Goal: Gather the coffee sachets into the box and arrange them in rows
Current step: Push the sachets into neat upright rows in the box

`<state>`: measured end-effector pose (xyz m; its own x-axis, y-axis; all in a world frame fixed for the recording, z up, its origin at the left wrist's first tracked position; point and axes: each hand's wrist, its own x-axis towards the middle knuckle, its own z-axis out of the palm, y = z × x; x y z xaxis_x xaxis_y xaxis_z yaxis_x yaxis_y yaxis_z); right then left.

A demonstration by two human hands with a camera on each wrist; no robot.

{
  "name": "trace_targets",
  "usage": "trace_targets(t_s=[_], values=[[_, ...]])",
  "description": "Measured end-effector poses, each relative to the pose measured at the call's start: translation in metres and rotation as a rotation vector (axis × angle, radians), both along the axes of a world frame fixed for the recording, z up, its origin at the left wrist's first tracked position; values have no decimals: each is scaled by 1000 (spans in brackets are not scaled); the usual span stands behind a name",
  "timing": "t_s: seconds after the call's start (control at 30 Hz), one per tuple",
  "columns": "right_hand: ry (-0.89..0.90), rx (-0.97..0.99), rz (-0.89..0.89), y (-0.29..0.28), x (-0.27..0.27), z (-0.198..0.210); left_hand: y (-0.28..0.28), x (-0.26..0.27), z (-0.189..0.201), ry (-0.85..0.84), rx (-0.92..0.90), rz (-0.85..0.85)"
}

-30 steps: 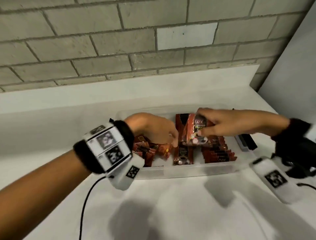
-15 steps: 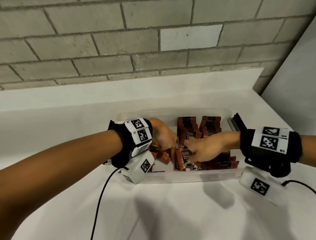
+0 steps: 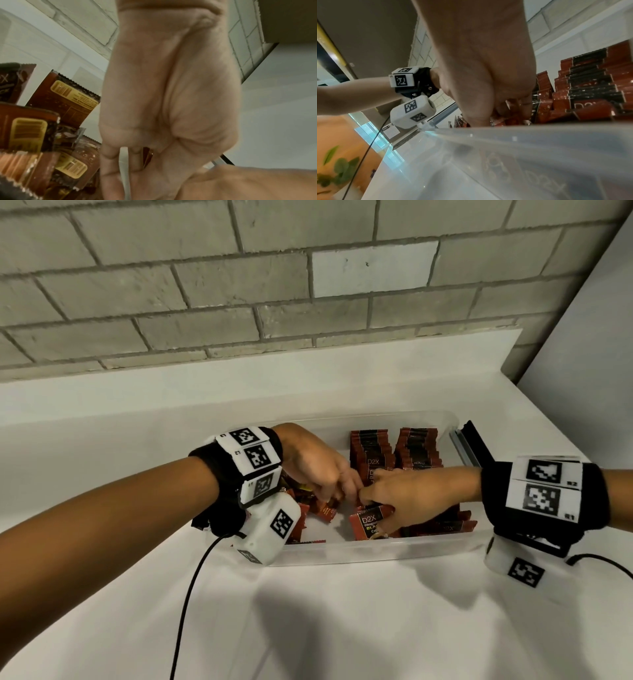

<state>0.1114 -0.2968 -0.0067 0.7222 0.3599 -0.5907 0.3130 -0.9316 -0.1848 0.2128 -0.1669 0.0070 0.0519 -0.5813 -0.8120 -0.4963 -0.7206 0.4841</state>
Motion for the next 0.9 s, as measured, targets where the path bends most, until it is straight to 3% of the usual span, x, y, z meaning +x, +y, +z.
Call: trace_targets(t_s=[0.13,0.27,0.57,0.9], values=[[-65,18,-18,-4,5,4,4,6,6,-30,-12,60],[-211,-50,32,-10,15,5,7,9,7,-69,31,22],[-389,-111,-36,-19,19,3,-2,-11,-4,-75,152,-106],[-291,-127,-75,-24,18,5,-17,-26,-3,-330,198,-323]])
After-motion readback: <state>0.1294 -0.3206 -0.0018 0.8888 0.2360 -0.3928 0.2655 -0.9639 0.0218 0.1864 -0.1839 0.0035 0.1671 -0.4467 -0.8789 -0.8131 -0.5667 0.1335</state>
